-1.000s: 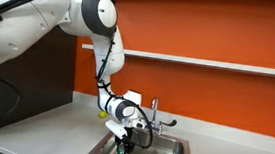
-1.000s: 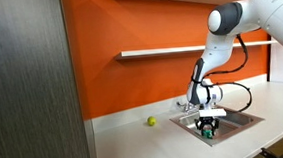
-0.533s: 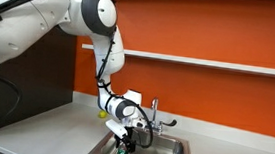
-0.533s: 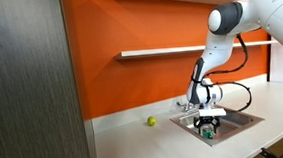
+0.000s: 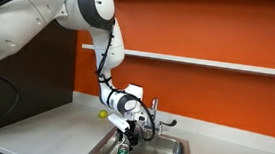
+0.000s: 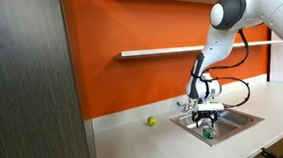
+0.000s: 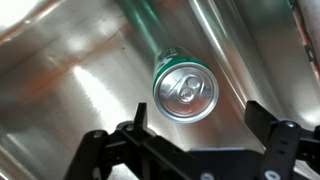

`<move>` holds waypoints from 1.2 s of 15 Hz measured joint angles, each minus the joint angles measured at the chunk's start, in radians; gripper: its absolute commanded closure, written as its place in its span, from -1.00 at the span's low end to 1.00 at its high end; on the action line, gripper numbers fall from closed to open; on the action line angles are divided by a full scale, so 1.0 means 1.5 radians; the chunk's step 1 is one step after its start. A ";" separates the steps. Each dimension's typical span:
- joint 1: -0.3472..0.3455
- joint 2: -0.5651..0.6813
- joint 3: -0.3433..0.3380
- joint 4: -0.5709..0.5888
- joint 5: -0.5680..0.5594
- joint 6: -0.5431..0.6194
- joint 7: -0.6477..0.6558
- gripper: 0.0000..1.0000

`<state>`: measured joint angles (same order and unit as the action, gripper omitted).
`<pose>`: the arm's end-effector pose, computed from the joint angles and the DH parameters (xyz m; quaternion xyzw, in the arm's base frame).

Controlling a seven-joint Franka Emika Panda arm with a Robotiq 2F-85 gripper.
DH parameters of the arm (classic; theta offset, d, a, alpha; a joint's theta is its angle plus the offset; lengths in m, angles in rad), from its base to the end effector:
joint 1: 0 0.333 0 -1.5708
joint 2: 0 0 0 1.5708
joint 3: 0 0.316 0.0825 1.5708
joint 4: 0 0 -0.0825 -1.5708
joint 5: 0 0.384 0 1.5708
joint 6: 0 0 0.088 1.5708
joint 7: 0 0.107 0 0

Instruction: Put the green can in the sink.

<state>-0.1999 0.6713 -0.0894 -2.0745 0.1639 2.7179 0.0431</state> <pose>0.5446 -0.1704 0.0988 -0.9731 0.2299 0.0102 0.0062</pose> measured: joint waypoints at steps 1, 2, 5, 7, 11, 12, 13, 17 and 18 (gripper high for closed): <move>0.000 -0.005 -0.001 -0.001 0.000 0.000 0.000 -1.00; 0.000 -0.010 -0.001 -0.002 0.000 0.000 0.000 -1.00; 0.000 -0.024 -0.004 -0.006 0.000 0.000 0.000 -1.00; 0.000 -0.036 -0.005 -0.011 0.000 0.000 0.000 -1.00; 0.000 -0.062 -0.002 -0.033 0.000 0.001 -0.014 -1.00; 0.000 -0.069 -0.001 -0.041 0.000 0.002 -0.022 -1.00; 0.000 -0.078 0.001 -0.049 0.000 0.003 -0.029 -1.00; 0.000 -0.118 0.003 -0.093 0.000 0.012 -0.049 -1.00; 0.000 -0.130 0.003 -0.106 0.000 0.014 -0.051 -1.00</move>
<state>-0.1999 0.4766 -0.0852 -2.2337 0.1634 2.7389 -0.0334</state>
